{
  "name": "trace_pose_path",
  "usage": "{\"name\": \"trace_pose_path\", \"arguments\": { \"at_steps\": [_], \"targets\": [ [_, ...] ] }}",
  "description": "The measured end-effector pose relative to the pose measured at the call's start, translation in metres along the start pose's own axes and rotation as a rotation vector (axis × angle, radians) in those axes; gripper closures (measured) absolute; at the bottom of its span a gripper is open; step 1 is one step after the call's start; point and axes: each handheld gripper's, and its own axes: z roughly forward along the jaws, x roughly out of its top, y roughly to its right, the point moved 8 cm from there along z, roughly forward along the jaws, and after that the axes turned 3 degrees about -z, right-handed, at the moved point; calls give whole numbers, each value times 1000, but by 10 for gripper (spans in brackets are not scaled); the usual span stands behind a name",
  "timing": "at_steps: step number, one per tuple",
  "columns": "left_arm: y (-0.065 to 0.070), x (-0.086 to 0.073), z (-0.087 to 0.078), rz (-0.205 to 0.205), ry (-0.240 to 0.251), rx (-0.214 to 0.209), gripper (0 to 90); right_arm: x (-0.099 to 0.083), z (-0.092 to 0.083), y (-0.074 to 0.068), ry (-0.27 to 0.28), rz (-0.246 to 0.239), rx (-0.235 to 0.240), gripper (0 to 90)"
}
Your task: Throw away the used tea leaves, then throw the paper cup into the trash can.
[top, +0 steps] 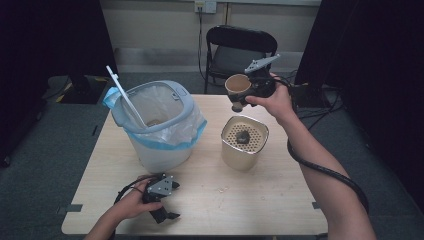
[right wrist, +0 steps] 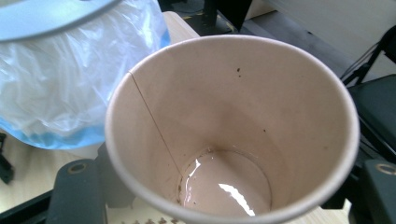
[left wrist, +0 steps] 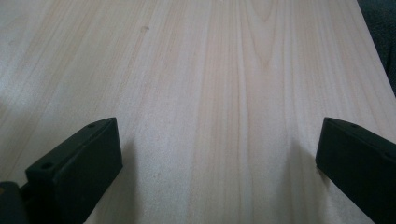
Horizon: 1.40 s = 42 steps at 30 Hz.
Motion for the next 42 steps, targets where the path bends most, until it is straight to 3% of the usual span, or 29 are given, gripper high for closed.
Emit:
{"name": "trace_pose_path", "arguments": {
  "at_steps": [16,42],
  "targets": [
    [0,0,0,1,0,0,0,26,6,-13,10,-18,28,264],
    [2,0,0,-11,1,-12,0,90,15,-40,59,-54,87,262]
  ]
}}
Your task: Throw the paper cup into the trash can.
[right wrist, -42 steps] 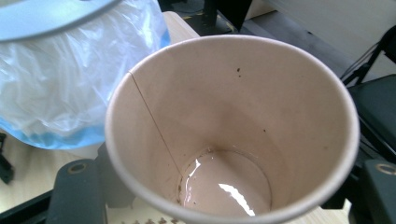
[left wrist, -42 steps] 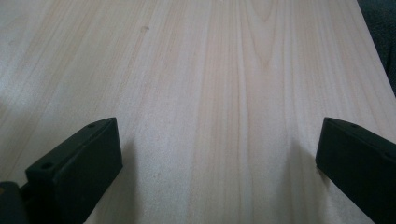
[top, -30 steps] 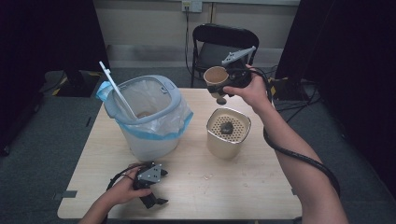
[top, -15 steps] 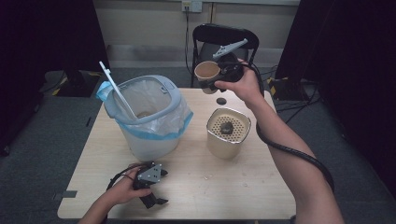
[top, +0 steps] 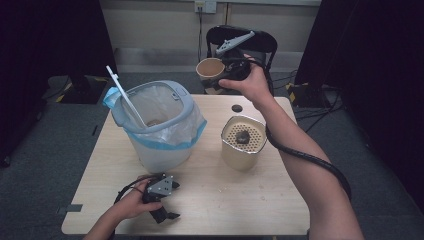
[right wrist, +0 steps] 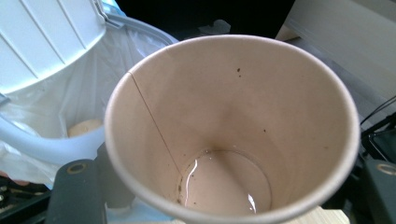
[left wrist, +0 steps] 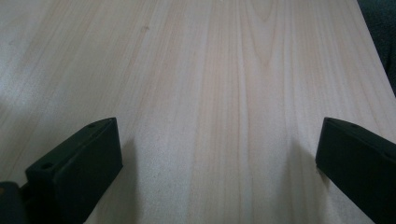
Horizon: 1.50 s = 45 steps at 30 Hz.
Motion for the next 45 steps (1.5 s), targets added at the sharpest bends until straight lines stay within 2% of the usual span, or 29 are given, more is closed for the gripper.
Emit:
{"name": "trace_pose_path", "arguments": {
  "at_steps": [17,37,45],
  "targets": [
    [0,0,0,0,0,0,0,34,23,-31,27,-39,63,262],
    [0,0,0,2,-3,1,0,51,56,-54,54,-38,117,262],
    [0,0,0,2,-3,1,0,53,66,-62,48,-41,131,261]
  ]
}}
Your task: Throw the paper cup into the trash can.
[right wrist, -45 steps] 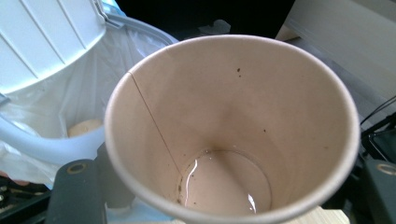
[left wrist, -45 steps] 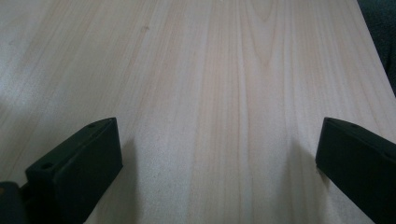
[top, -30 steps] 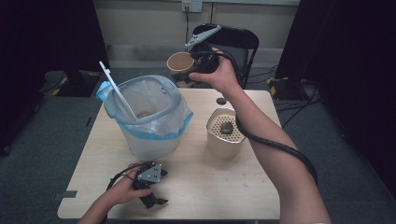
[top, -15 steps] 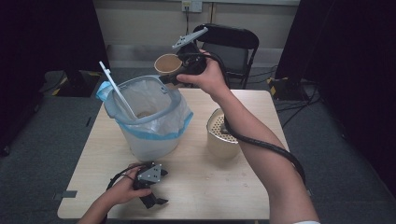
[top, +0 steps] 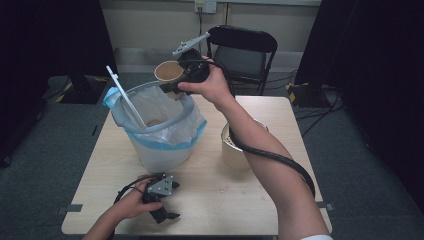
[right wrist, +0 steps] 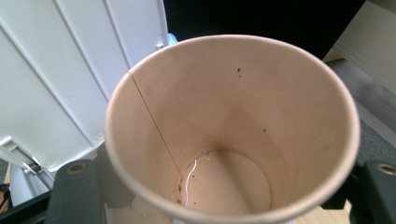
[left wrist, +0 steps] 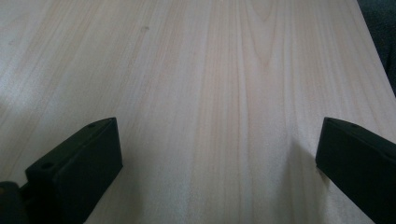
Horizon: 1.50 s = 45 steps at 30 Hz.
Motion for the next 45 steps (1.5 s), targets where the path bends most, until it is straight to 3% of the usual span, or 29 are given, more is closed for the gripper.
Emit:
{"name": "trace_pose_path", "arguments": {
  "at_steps": [14,31,37,40,45],
  "targets": [
    [0,0,1,4,10,-2,0,12,19,-20,-1,-20,49,261],
    [0,0,1,5,10,-1,0,12,33,-30,-9,-29,84,259],
    [0,0,1,6,10,-1,0,11,36,-34,7,9,133,239],
    [0,0,1,4,13,-3,0,10,35,-34,7,15,137,147],
    [0,0,1,6,9,-2,0,8,28,-31,7,37,140,150]
  ]
}}
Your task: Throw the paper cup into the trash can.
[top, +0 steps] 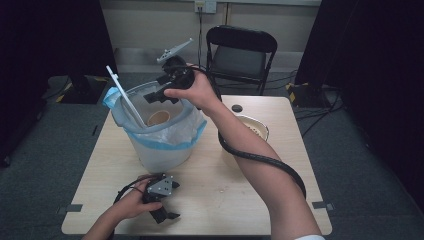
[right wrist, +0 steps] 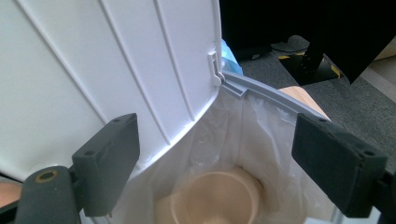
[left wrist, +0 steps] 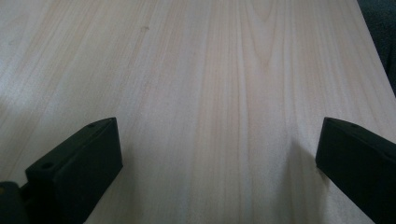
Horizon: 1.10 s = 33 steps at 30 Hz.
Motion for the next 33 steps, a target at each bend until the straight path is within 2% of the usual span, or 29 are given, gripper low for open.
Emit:
{"name": "trace_pose_path", "arguments": {
  "at_steps": [8,16,19,28,29,33],
  "targets": [
    [0,0,-1,-7,-9,2,0,-7,-13,2,-9,-6,1,154],
    [1,0,0,-8,-6,1,0,-21,-35,3,-21,-8,-15,160],
    [0,0,0,-8,-6,1,0,-29,-47,3,-19,-13,-23,160],
    [1,0,0,-10,-6,1,0,-50,-67,2,-25,1,-38,158],
    [-1,0,-1,3,-5,13,0,-55,-71,2,-26,5,-42,158],
    [-1,0,-1,3,-6,13,0,-65,-80,2,-31,14,-52,154]
  ]
}}
